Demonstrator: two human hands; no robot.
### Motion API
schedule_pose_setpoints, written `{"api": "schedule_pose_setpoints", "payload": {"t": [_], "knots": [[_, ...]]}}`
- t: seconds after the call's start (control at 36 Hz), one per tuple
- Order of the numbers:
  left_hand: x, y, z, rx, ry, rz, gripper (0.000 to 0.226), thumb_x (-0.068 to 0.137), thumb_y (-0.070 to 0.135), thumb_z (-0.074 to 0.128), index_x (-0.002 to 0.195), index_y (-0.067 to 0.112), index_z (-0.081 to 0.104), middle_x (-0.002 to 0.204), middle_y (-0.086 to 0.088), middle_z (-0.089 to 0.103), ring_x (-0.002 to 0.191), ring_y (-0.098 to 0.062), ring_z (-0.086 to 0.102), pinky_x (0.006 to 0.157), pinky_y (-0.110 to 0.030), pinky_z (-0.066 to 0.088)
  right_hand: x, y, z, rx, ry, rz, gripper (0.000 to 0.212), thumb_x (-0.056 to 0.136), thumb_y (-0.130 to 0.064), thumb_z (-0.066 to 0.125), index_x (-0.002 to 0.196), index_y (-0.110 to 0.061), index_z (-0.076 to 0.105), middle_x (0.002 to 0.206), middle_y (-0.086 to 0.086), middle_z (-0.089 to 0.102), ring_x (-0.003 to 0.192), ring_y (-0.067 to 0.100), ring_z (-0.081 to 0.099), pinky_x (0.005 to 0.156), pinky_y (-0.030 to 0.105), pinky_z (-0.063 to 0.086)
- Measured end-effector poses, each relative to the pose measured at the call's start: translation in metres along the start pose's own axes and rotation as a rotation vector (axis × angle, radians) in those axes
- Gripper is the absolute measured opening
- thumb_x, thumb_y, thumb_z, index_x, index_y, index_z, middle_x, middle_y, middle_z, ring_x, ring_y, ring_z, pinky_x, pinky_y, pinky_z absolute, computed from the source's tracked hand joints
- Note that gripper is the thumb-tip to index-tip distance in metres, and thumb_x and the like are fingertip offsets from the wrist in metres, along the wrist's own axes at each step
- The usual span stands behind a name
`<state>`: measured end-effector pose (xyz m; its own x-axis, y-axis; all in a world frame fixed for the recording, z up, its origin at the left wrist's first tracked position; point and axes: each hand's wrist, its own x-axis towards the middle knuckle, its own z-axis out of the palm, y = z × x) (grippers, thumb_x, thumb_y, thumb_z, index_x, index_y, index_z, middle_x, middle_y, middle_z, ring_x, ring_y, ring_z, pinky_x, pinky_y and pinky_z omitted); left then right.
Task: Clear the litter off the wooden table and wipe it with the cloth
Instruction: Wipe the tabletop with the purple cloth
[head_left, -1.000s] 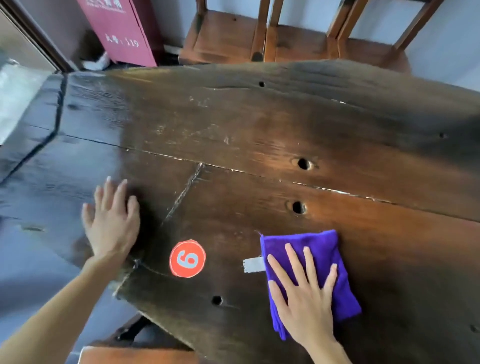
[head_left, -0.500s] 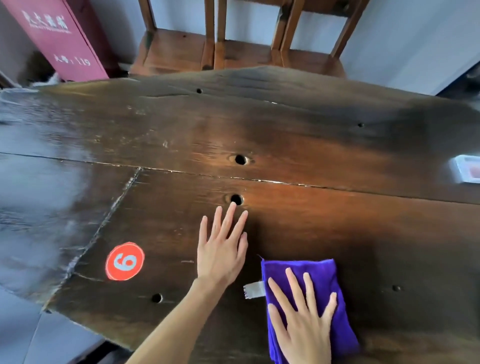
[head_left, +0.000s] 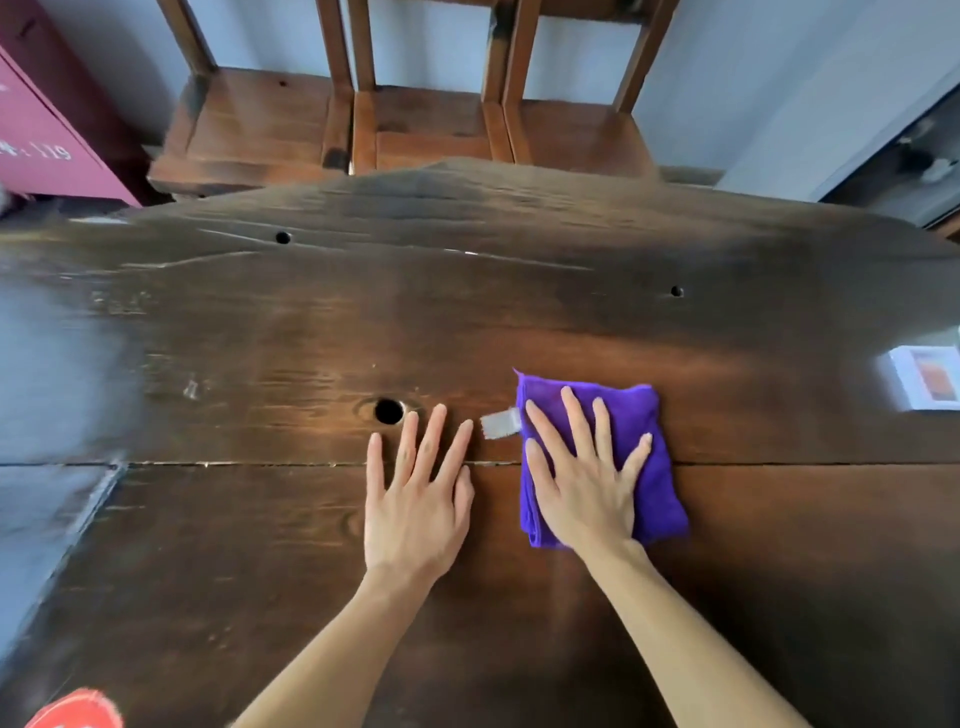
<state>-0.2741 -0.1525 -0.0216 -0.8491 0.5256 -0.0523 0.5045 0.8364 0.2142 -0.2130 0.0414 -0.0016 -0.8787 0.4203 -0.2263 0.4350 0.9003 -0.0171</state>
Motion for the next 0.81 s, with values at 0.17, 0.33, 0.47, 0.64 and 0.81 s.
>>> {"api": "schedule_pose_setpoints", "payload": {"t": [0.17, 0.33, 0.47, 0.64, 0.81], "knots": [[0.002, 0.001, -0.001, 0.028, 0.033, -0.021, 0.056, 0.102, 0.042, 0.035, 0.158, 0.035, 0.034, 0.168, 0.003, 0.027, 0.156, -0.025, 0.022, 0.124, -0.058, 0.019, 0.092, 0.002, -0.017, 0.036, 0.053, -0.036, 0.056, 0.102, -0.062, 0.01, 0.156, -0.052, 0.006, 0.171, -0.007, 0.008, 0.157, 0.031, 0.008, 0.109, 0.082, 0.008], [0.001, 0.001, -0.001, 0.057, 0.033, -0.025, 0.059, 0.1, 0.043, 0.037, 0.159, 0.035, 0.034, 0.169, 0.004, 0.026, 0.156, -0.023, 0.025, 0.121, -0.06, 0.025, 0.202, -0.034, -0.043, 0.06, 0.075, -0.147, 0.055, 0.1, -0.066, 0.008, 0.154, -0.058, 0.002, 0.171, -0.01, 0.001, 0.157, 0.03, -0.002, 0.106, 0.084, 0.0], [0.003, 0.0, 0.0, 0.079, 0.083, -0.026, 0.062, 0.095, 0.039, 0.046, 0.157, 0.036, 0.039, 0.167, 0.005, 0.03, 0.153, -0.023, 0.031, 0.118, -0.06, 0.03, 0.279, -0.069, -0.062, 0.061, 0.099, -0.206, 0.056, 0.1, -0.067, 0.011, 0.154, -0.056, 0.006, 0.171, -0.009, 0.003, 0.157, 0.032, -0.003, 0.106, 0.084, -0.001], [0.003, 0.0, 0.004, 0.112, 0.146, -0.022, 0.057, 0.095, 0.034, 0.043, 0.152, 0.036, 0.047, 0.163, 0.005, 0.039, 0.148, -0.023, 0.042, 0.112, -0.058, 0.039, 0.347, -0.096, -0.086, 0.058, 0.113, -0.215, 0.057, 0.101, -0.066, 0.012, 0.156, -0.053, 0.01, 0.171, -0.006, 0.007, 0.156, 0.034, 0.001, 0.107, 0.084, -0.002], [0.001, 0.0, 0.002, 0.092, 0.126, -0.018, 0.059, 0.093, 0.033, 0.047, 0.152, 0.037, 0.047, 0.163, 0.006, 0.038, 0.148, -0.022, 0.041, 0.113, -0.058, 0.038, 0.376, -0.098, -0.096, 0.077, 0.111, -0.246, 0.056, 0.101, -0.066, 0.013, 0.155, -0.053, 0.017, 0.169, -0.005, 0.017, 0.155, 0.033, 0.009, 0.106, 0.085, -0.004]]}}
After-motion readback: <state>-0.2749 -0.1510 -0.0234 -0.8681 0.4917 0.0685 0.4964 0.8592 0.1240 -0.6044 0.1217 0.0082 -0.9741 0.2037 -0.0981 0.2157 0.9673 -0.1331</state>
